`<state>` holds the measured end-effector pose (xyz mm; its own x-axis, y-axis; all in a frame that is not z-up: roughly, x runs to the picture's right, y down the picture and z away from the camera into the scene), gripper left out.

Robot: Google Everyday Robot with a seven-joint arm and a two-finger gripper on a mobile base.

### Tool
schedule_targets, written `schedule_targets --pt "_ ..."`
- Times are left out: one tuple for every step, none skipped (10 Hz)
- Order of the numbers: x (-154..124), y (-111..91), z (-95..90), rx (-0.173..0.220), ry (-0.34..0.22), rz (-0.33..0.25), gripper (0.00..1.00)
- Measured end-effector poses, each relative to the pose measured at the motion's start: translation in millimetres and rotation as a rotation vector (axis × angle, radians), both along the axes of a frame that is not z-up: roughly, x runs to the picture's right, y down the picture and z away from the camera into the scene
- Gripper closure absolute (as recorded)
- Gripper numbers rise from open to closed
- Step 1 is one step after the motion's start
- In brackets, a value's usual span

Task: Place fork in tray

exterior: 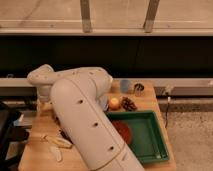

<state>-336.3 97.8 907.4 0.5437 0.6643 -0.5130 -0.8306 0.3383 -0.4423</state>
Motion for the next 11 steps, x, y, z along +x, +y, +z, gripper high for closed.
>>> schedule_targets --pt "-2.5 1.2 3.3 0.009 0.023 -0.021 0.2" --pt "-6.3 3.4 6.7 0.017 0.046 -0.049 0.2" --pt "-6.9 5.6 12.2 0.021 0.076 -0.076 0.2" --pt "-5.4 7.5 15.2 0.019 0.089 -0.085 0.2" --pt "-2.0 10.0 18.4 0.013 0.102 -0.086 0.2" --pt "2.5 12.3 20.4 0.003 0.113 -0.076 0.2" --pt "7.4 15.9 21.7 -0.007 0.124 -0.065 0.21" --pt "10.7 18.6 21.9 -0.013 0.13 -0.058 0.27" --pt "10.9 18.3 21.6 -0.014 0.129 -0.058 0.36" --pt "10.6 17.8 20.8 -0.014 0.129 -0.058 0.47" --pt "9.8 17.7 19.6 -0.017 0.128 -0.055 0.56"
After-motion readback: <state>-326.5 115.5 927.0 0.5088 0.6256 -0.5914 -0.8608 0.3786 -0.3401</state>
